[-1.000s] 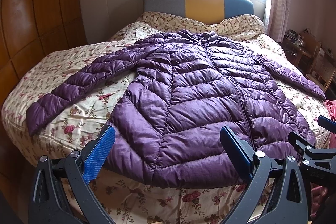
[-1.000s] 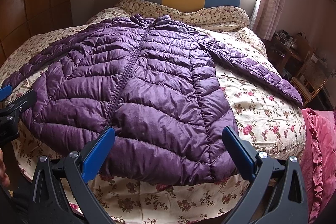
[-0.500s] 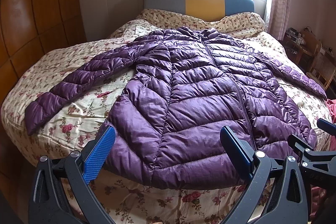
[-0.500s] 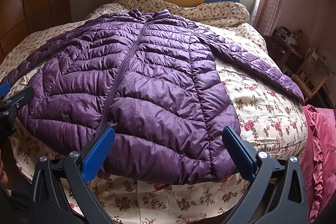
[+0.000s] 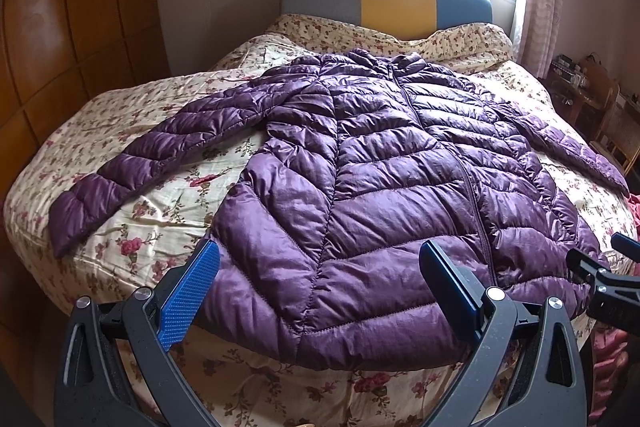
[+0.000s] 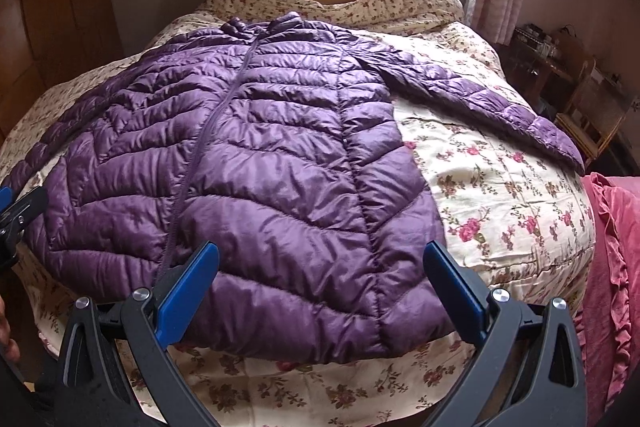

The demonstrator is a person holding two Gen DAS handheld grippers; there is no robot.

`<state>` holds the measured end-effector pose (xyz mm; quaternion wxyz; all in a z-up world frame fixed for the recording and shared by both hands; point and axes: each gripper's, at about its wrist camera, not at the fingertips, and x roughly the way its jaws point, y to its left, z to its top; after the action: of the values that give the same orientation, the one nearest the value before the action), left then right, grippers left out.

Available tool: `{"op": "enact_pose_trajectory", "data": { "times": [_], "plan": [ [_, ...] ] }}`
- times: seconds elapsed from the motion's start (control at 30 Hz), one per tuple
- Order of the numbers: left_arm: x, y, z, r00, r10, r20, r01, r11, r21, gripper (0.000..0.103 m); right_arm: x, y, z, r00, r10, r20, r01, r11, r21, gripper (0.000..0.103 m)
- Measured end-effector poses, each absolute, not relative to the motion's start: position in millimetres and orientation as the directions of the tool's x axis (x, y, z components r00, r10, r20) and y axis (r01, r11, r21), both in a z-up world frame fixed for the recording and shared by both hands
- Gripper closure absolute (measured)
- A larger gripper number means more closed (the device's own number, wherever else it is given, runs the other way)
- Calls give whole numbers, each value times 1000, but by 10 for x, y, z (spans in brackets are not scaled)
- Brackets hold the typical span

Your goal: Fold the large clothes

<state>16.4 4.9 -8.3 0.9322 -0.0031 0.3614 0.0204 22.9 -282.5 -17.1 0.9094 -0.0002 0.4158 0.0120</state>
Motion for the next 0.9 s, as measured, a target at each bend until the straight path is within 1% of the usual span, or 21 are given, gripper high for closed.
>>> {"op": "enact_pose_trajectory", "data": {
  "times": [0.37,0.47,0.53,0.6,0.8,0.9],
  "plan": [
    [281,11,-111,721,37,-691,-32,999,21,4,382,-3028,-222,642,-10,-766,18,1000,2,2],
    [355,6,-118,710,27,-704,-25,1000,14,4,490,-3163,-255,623,-15,-782,41,999,14,2],
    [451,13,-119,700,-8,-714,-8,1000,-19,4,574,-3269,-287,607,-35,-794,70,997,10,2],
    [554,8,-116,694,-27,-719,-5,999,-42,4,674,-3445,-326,589,-31,-808,108,993,41,2],
    [918,-91,-82,686,-17,-727,7,1000,-16,4,993,-3986,-447,550,-62,-833,218,973,72,2],
    [1110,-124,-74,681,-19,-732,18,1000,-9,4,1153,-4350,-502,538,-68,-840,295,949,112,2]
  ]
}}
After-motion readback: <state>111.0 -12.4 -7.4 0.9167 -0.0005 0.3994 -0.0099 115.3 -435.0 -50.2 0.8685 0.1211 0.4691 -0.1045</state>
